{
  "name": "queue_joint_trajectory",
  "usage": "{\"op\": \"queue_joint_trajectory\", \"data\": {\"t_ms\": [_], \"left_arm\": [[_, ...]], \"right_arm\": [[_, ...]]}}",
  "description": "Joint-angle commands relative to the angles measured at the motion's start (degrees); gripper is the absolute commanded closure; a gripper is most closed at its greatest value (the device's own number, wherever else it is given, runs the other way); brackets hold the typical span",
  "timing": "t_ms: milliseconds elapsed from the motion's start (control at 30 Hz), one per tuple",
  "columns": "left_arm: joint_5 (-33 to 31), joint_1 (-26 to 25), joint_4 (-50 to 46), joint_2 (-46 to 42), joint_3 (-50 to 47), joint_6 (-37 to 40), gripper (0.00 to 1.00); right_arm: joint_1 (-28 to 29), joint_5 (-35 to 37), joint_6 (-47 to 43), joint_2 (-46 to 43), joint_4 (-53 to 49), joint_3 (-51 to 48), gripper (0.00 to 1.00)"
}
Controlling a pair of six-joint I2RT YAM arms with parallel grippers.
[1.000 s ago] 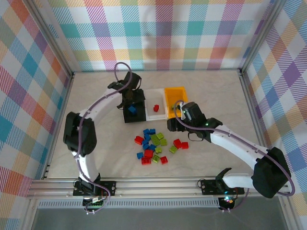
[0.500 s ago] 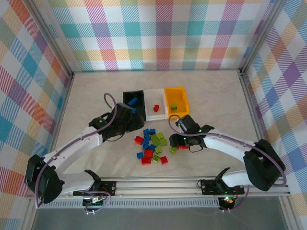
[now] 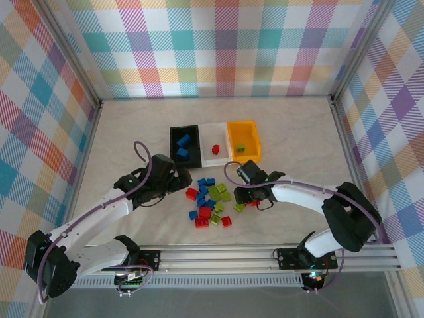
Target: Sort the legos into containers by color
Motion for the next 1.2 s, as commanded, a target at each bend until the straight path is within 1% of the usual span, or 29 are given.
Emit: {"op": "queue_joint_trajectory", "data": {"t_ms": [0, 67, 167, 267, 333, 433, 600, 767, 833, 900, 967, 1033, 1167], "left_arm": [[-1.3, -0.3, -1.6, -0.4, -0.1, -0.2, 0.00], [-1.7, -0.3, -2.0, -0.4, 0.2, -0.1, 0.00], [-2.1, -0.2, -2.4, -0.7, 0.1, 0.0, 0.00], [-2.4, -0.3, -3.1, -1.1, 0.0, -0.1, 0.00], [-2.4, -0.3, -3.4, -1.6, -0.1, -0.3, 0.00], [-1.7, -0.2, -3.3, -2.1, -0.9, -0.5, 0.00], [-0.1, -0.3, -3.7, -3.6, -1.9, -0.2, 0.00], [1.1, -0.3, -4.8, -5.4, -2.8, 0.0, 0.00], [1.9, -0.3, -5.0, -5.7, -3.0, 0.4, 0.00], [2.6, -0.3, -5.2, -5.8, -3.0, 0.9, 0.00], [2.9, -0.3, -5.3, -5.7, -3.0, 1.4, 0.00], [3.2, -0.3, -5.4, -5.5, -2.9, 1.9, 0.00], [3.8, -0.3, -5.1, -4.7, -2.8, 2.7, 0.00]], "right_arm": [[0.3, -0.2, -0.5, -0.2, -0.3, 0.8, 0.58], [0.4, 0.2, -0.9, -2.1, -0.4, 1.4, 0.63], [0.3, 0.9, -2.2, -4.7, -1.8, 3.7, 0.67], [0.3, 1.0, -3.7, -6.6, -3.1, 8.3, 0.68], [0.3, 0.7, -4.4, -6.1, -3.2, 12.2, 0.68], [-0.3, -0.3, -5.6, -1.2, -2.5, 19.6, 0.66], [-2.9, -0.5, -6.4, 11.7, 0.3, 32.6, 0.64], [-5.8, -0.5, -6.3, 24.4, -1.5, 45.5, 0.64], [-6.6, -0.4, -6.1, 28.4, -2.8, 50.0, 0.62], [-7.2, -1.4, -5.8, 32.0, -4.0, 54.2, 0.56], [-7.5, -2.1, -5.6, 33.9, -4.3, 56.8, 0.48], [-7.6, -2.6, -5.6, 33.8, -4.1, 58.0, 0.41], [-7.6, -4.6, -5.8, 29.2, -3.0, 56.3, 0.35]]}}
